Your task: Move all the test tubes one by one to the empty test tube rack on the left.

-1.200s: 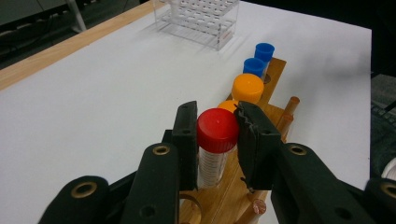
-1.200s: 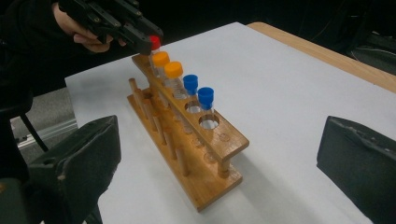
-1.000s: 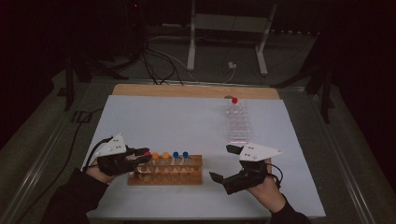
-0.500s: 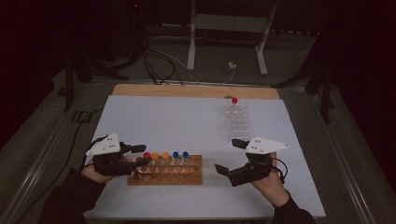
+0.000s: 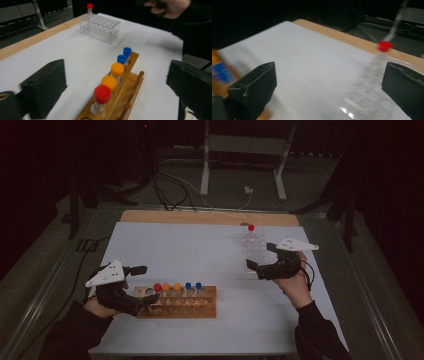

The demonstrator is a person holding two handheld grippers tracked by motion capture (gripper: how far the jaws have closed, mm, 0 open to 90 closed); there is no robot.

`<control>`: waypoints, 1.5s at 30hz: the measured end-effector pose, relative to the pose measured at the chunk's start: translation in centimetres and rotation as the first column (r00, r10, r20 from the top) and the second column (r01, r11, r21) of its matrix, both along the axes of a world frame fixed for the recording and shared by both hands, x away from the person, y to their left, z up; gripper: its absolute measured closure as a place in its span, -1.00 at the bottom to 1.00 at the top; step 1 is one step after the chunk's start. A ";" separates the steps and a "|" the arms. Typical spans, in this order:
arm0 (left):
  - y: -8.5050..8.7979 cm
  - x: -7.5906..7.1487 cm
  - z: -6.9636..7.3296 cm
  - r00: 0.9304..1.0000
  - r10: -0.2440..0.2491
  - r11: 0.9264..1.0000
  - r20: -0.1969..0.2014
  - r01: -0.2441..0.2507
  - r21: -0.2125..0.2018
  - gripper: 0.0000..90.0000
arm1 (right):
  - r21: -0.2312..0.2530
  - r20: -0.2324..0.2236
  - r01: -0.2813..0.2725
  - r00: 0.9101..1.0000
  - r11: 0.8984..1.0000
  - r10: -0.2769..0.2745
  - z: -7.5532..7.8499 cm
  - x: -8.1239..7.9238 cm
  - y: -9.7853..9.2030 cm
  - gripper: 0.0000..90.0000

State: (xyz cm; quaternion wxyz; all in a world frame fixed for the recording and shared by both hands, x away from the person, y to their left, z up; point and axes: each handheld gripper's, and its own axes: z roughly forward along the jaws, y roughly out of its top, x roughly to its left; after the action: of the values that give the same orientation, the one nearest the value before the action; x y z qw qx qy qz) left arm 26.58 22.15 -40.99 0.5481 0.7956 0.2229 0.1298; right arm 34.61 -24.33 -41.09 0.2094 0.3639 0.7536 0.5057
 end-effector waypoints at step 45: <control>0.4 0.1 -0.3 1.000 0.023 1.000 0.014 -0.023 -0.007 -0.95 | -0.202 -0.120 0.130 0.980 0.971 -0.156 -5.5 13.6 1.1 0.66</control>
State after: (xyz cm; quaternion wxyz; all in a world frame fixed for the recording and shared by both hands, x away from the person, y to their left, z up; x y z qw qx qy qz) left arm 26.72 22.52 -41.30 0.5510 0.7901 0.2287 0.1408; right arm 48.17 -23.26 -46.60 0.2280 0.4287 0.7834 0.3879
